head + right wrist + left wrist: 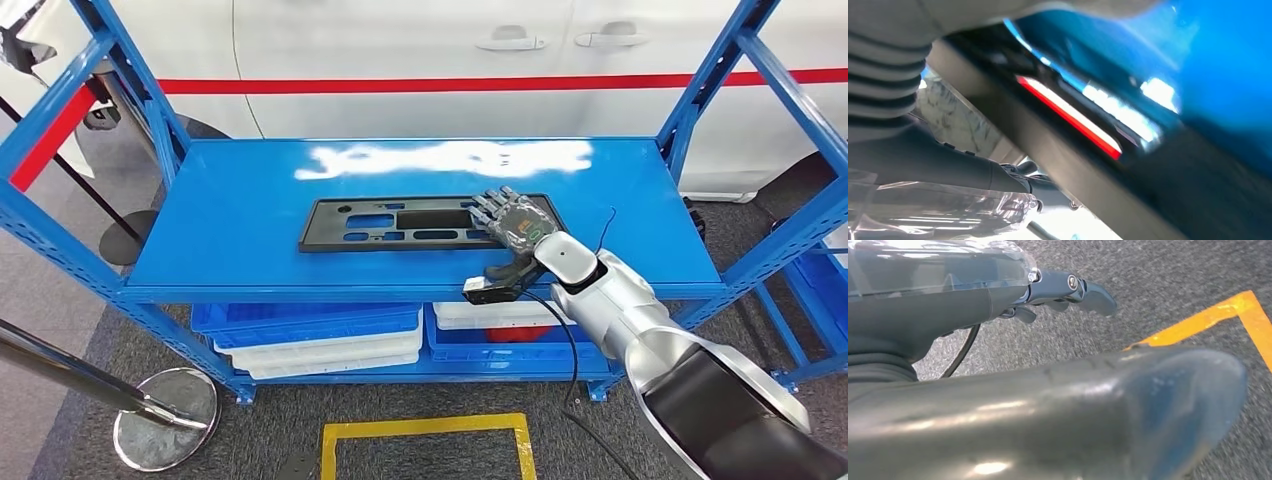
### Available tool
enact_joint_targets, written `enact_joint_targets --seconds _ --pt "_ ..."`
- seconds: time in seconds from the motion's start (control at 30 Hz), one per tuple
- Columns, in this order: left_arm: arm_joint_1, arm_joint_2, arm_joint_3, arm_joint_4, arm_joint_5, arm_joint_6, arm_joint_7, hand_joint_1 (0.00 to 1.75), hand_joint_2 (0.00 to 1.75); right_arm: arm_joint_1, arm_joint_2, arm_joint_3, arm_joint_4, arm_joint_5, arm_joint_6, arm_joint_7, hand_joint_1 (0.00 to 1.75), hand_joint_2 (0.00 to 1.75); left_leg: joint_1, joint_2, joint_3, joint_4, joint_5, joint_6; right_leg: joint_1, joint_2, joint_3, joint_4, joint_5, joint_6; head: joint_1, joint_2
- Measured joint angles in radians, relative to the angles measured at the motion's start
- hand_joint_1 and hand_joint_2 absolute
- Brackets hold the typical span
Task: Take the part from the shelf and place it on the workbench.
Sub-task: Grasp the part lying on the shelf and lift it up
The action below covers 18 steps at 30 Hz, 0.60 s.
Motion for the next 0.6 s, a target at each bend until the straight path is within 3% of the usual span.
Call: enact_joint_targets --seconds 0.07,0.1,0.17,0.2,0.23,0.33,0.4,0.53,0.6 --pt "-0.003 0.0 0.0 0.0 0.0 0.001 -0.001 0.0 0.0 -0.002 0.005 0.0 0.0 0.016 0.002 0.016 0.0 1.75 0.007 -0.001 0.009 -0.012 0.01 0.008 -0.001 0.005 -0.02 0.05 -0.037 0.007 0.0 0.0" --pt "-0.005 0.0 0.0 0.0 0.0 0.001 -0.001 0.0 0.0 -0.002 0.009 0.001 0.001 0.024 0.004 0.024 0.0 1.75 0.008 -0.001 0.01 -0.014 0.012 0.01 -0.004 0.008 -0.043 0.105 -0.068 0.01 0.0 0.0" --pt "-0.005 0.0 0.0 0.0 0.0 0.001 -0.001 0.0 0.0 -0.001 0.02 0.002 0.003 0.038 0.011 0.04 0.76 1.75 0.008 -0.001 0.01 -0.013 0.012 0.012 -0.009 0.011 -0.1 0.23 -0.12 0.014 0.0 0.0" --pt "-0.004 0.0 0.0 0.0 0.0 0.001 -0.001 0.0 0.0 -0.001 0.025 0.003 0.004 0.044 0.014 0.047 1.17 1.75 0.008 -0.001 0.01 -0.012 0.011 0.012 -0.011 0.012 -0.115 0.263 -0.123 0.016 0.0 0.0" --pt "-0.004 0.0 0.0 0.0 0.0 0.0 -0.001 0.0 0.0 -0.001 0.029 0.004 0.005 0.05 0.017 0.052 1.6 1.75 0.009 -0.001 0.011 -0.01 0.009 0.011 -0.013 0.011 -0.114 0.259 -0.108 0.018 0.0 0.0" --pt "-0.004 -0.002 0.0 0.0 0.0 0.0 -0.001 0.0 0.0 -0.004 0.041 0.006 0.008 0.058 0.021 0.057 1.73 1.75 0.008 -0.002 0.011 0.0 0.0 0.001 -0.016 0.003 -0.027 0.082 -0.019 0.016 0.0 0.0" --pt "-0.004 -0.002 0.0 0.0 0.0 -0.001 -0.001 0.0 0.0 -0.007 0.049 0.007 0.008 0.059 0.02 0.057 1.75 1.75 0.004 -0.001 0.007 0.005 -0.004 -0.009 -0.011 -0.003 0.007 0.007 -0.003 0.011 0.0 0.0" --pt "-0.004 -0.002 0.0 0.0 -0.001 -0.001 -0.001 0.0 0.0 -0.01 0.053 0.009 0.009 0.06 0.012 0.056 1.75 1.75 0.004 0.004 0.003 0.018 -0.019 -0.029 -0.012 0.0 0.01 -0.006 -0.003 -0.01 0.0 0.0" --pt "-0.005 -0.002 0.0 0.0 -0.002 -0.001 0.0 0.0 0.0 -0.013 0.051 0.009 0.009 0.06 0.007 0.055 1.75 1.75 0.006 0.005 -0.031 0.098 -0.071 -0.04 -0.015 -0.004 0.013 -0.01 -0.001 -0.02 0.0 0.0"
